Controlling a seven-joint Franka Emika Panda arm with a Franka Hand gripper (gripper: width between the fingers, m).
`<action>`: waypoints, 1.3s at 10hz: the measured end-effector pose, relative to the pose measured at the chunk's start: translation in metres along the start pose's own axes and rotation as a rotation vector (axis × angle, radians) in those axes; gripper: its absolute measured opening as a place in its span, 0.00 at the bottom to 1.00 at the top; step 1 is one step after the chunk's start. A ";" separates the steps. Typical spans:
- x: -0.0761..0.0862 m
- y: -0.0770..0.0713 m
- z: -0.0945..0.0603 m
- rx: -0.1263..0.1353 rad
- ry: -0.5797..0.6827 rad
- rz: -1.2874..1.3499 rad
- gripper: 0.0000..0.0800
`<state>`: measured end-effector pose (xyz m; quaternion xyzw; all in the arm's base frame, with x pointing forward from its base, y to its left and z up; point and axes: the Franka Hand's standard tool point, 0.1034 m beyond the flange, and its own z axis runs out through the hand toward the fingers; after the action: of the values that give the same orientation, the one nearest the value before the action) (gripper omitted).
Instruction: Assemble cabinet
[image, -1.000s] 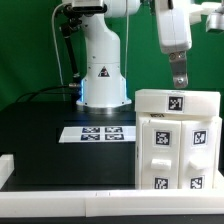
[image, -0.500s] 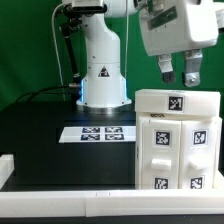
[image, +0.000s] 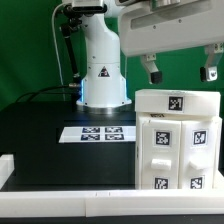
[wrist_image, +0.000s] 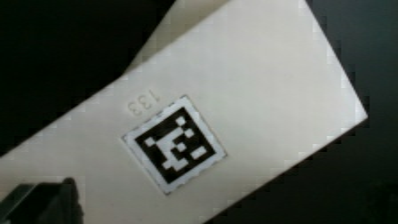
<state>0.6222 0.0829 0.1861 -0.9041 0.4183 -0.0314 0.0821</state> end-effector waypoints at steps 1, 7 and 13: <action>0.000 0.000 0.000 0.000 0.000 -0.064 1.00; -0.005 -0.003 0.003 -0.062 0.028 -0.851 1.00; 0.000 -0.001 0.004 -0.094 0.018 -1.352 1.00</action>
Offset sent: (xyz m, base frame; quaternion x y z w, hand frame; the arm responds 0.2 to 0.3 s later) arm -0.0007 0.0096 0.0004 -0.0537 0.0288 -0.3223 0.9447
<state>0.6229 0.0841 0.1824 -0.9692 -0.2373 -0.0651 0.0018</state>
